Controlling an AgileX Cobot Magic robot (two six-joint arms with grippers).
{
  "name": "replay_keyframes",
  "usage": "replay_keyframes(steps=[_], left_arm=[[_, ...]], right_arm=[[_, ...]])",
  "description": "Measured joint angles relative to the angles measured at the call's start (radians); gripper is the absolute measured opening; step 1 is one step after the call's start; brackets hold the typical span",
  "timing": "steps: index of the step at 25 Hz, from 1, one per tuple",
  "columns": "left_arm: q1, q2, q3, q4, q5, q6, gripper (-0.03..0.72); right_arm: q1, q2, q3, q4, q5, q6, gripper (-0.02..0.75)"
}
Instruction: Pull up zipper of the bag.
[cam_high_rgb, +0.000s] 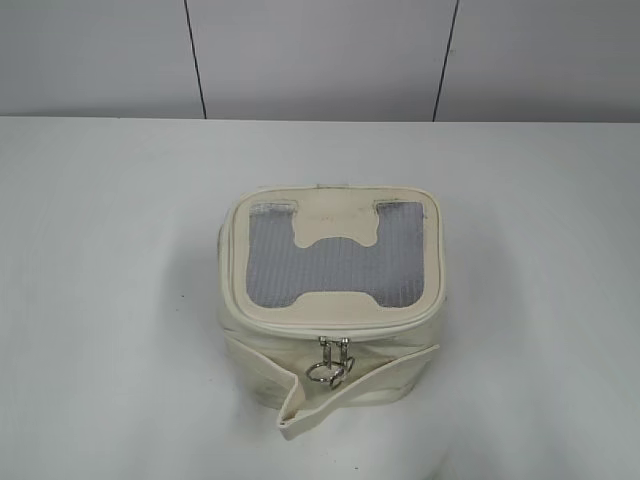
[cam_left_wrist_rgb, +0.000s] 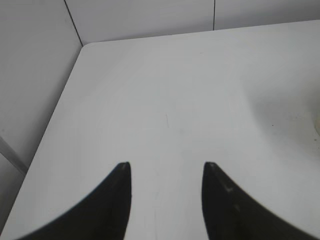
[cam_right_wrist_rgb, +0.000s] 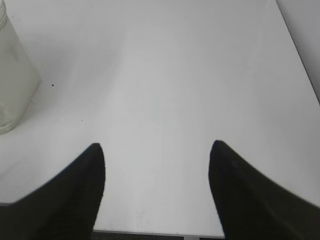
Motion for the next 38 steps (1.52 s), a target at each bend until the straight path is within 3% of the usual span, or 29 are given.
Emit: replay_keyframes(steps=[38], left_arm=[[0.000,-0.001,0.000,-0.068,0.000,0.000,0.361]], right_arm=[[0.000,0.000,0.000,0.023,0.000,0.110,0.512]])
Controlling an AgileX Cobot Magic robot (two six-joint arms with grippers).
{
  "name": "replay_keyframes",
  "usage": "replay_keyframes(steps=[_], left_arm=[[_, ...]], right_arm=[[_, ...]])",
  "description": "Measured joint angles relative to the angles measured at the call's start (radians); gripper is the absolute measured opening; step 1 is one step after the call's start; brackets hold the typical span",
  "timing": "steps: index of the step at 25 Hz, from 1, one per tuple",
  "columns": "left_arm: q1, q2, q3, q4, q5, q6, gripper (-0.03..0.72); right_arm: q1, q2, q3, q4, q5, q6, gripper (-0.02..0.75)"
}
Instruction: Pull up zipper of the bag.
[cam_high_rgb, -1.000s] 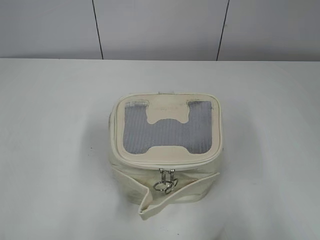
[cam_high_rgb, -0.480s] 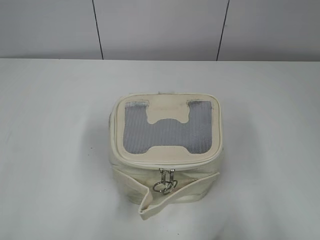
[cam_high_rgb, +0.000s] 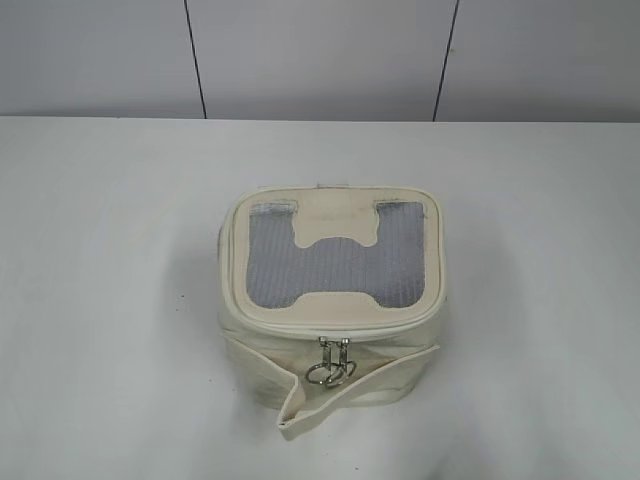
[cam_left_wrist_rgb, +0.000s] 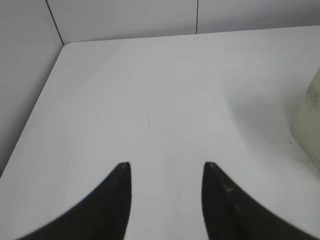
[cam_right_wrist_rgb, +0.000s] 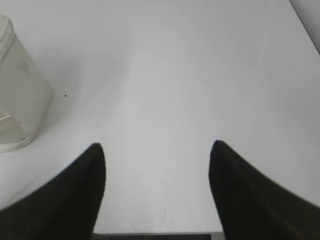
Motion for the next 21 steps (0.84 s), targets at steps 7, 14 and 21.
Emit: replay_keyframes(steps=[7,14,21], left_arm=[[0.000,0.000,0.000,0.000,0.000,0.000,0.361],[0.001,0.000,0.000,0.000,0.000,0.000,0.361],[0.001,0.000,0.000,0.000,0.000,0.000,0.361]], right_arm=[[0.000,0.000,0.000,-0.001,0.000,0.002,0.512],[0.000,0.000,0.000,-0.001,0.000,0.002,0.510],[0.000,0.000,0.000,-0.001,0.000,0.002,0.510]])
